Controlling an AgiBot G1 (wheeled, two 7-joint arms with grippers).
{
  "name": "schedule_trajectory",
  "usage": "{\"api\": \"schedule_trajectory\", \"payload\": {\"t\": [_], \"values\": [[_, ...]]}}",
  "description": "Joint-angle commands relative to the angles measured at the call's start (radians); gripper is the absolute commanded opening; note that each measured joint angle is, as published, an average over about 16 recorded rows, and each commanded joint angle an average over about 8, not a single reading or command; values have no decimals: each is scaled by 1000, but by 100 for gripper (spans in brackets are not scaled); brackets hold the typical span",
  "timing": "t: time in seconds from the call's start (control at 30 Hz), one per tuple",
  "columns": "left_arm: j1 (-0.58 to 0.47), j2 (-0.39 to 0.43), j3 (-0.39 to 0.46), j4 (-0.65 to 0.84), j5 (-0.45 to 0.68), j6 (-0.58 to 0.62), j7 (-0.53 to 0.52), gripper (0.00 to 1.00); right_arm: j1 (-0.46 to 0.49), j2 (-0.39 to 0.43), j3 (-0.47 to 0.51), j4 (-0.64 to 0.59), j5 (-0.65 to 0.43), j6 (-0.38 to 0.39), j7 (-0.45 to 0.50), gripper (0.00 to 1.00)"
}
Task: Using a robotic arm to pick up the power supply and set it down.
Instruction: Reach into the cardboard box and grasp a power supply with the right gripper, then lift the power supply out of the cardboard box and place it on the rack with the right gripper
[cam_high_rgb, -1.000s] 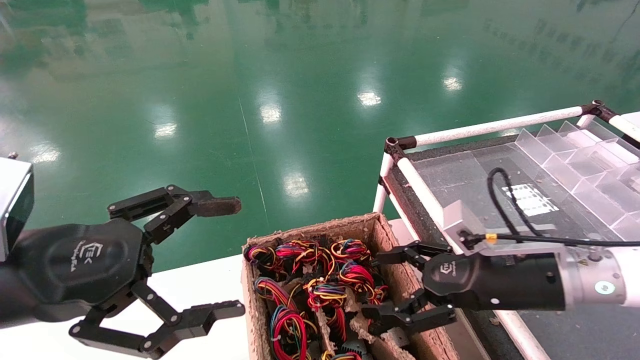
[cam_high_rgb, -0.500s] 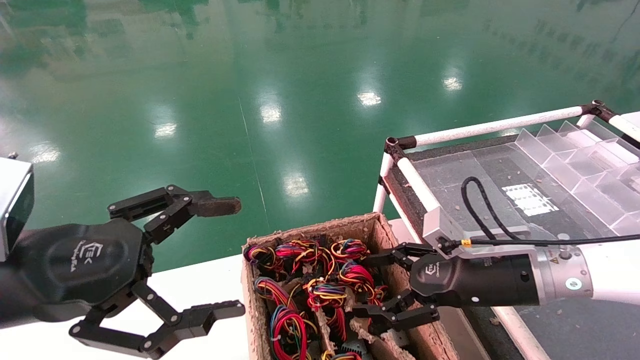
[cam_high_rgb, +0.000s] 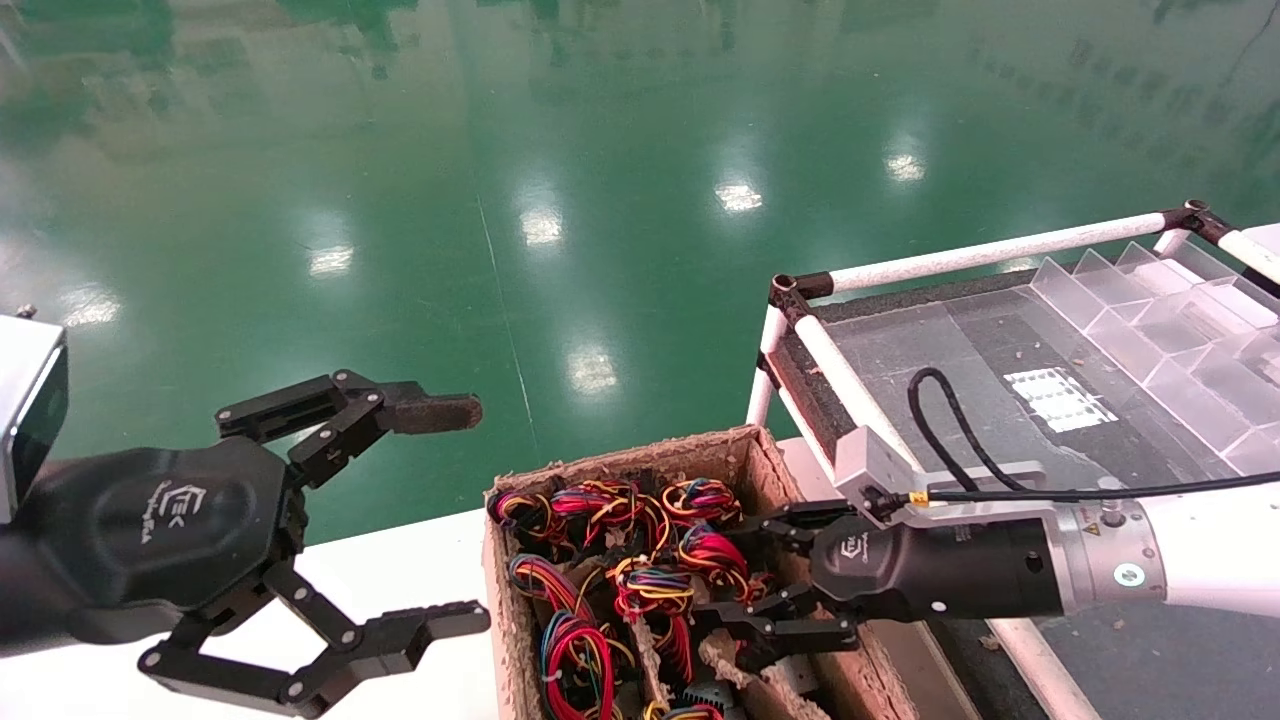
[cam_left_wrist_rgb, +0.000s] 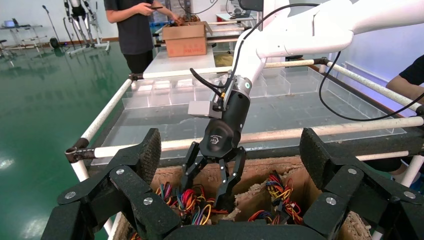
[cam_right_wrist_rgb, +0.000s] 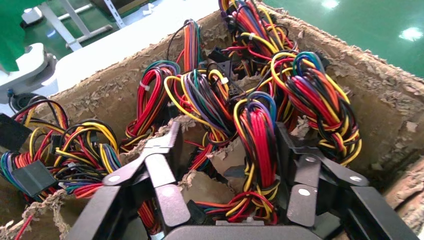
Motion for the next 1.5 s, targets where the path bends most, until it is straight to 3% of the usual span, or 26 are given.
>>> {"api": "schedule_trajectory", "payload": {"t": [0.03, 0.93, 1.23, 1.5], "values": [[0, 0, 0, 0, 0, 0, 0, 100, 1, -3, -7, -5, 4, 0, -7, 0], [0, 0, 0, 0, 0, 0, 0, 100, 14, -1, -65, -56, 65, 0, -124, 0], [0, 0, 0, 0, 0, 0, 0, 100, 35, 52, -52, 9, 134, -1, -170, 0], [0, 0, 0, 0, 0, 0, 0, 100, 82, 131, -38, 115, 205, 2, -145, 0]]}}
